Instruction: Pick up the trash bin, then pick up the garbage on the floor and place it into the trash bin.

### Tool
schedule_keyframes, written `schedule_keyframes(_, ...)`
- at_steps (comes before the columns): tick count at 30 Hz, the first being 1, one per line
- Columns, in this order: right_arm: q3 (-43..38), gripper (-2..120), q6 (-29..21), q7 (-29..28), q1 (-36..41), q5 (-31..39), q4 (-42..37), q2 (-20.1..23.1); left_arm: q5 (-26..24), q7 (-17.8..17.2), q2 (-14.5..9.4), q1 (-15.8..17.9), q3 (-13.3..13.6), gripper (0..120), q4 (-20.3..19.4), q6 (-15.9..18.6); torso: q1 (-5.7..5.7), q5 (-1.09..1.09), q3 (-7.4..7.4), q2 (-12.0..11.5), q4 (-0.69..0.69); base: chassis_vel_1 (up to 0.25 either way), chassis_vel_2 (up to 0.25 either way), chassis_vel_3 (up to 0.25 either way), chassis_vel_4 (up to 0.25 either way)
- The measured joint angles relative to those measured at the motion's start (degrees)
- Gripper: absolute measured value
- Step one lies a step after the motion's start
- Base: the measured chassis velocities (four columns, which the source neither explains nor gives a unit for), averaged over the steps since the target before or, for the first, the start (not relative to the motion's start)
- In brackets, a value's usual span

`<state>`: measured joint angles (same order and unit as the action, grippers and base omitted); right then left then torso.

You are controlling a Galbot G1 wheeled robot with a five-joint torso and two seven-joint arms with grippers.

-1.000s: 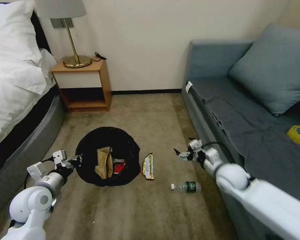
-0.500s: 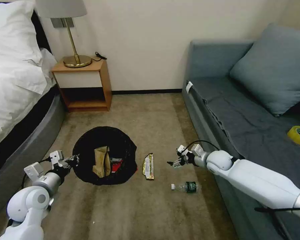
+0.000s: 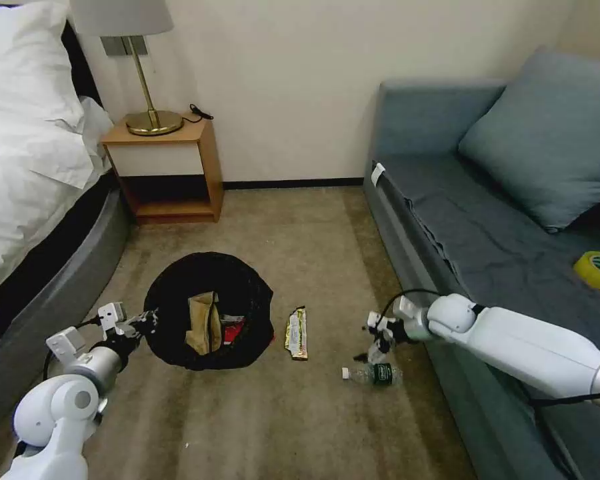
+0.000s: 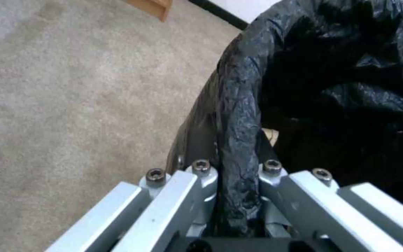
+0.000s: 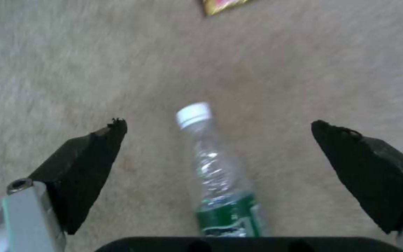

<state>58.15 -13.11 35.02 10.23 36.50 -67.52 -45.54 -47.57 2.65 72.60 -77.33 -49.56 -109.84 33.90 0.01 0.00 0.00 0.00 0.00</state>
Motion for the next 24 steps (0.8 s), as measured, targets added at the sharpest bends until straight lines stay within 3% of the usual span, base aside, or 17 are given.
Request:
schedule_keyframes(10,6.9,100,0.9,2.0,-2.1,-2.4,9.7,-5.8,-1.6,0.6,-1.0,-0.3,-1.7,4,0.6,-0.5,0.0,-0.01,0.0,0.0,0.01,0.0,0.0,0.0,0.0)
schedule_keyframes(24,7.3,100,3.1,4.4,-1.1,-5.7,21.0,-11.2,-2.2,0.8,-1.3,-0.1,-2.1,4,1.5,-0.6,0.0,0.0,0.0,0.0,0.0,0.0,0.0,0.0,0.0)
